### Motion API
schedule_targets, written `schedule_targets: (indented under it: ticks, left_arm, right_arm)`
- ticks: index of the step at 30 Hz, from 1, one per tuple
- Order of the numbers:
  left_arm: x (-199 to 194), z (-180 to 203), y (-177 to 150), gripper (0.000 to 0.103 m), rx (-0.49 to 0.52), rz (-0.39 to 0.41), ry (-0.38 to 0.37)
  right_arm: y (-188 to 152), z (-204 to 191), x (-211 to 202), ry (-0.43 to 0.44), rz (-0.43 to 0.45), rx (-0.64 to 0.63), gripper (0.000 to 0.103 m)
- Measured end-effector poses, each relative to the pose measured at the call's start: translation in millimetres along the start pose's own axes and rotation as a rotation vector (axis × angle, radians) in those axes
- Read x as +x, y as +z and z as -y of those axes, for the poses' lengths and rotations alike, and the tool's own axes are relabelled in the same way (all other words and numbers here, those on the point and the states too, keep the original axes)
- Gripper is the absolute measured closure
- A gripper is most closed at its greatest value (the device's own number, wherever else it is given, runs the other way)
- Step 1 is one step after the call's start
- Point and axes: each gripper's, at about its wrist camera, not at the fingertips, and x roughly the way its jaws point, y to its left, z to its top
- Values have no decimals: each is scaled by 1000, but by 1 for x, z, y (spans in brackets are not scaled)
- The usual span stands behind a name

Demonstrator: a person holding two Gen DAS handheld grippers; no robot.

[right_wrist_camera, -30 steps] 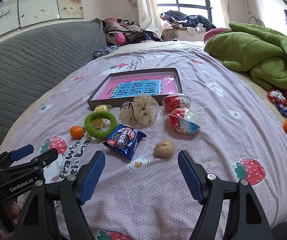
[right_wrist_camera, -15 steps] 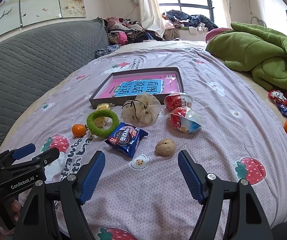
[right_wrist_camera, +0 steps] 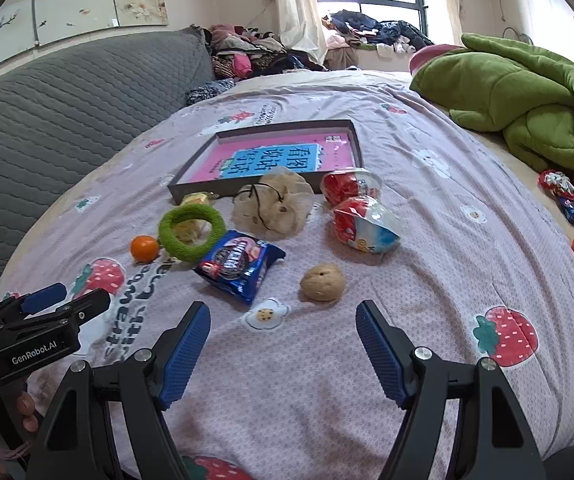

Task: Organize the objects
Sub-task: 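Move left tool to the orange mandarin while right tool approaches the walnut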

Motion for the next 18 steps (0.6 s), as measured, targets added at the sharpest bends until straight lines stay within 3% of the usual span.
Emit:
schedule_targets:
  ticks: [18]
  left_arm:
    - [58,-10,21,21,-32,-61,-29]
  right_arm:
    - [10,17,46,-28,-70,24,28]
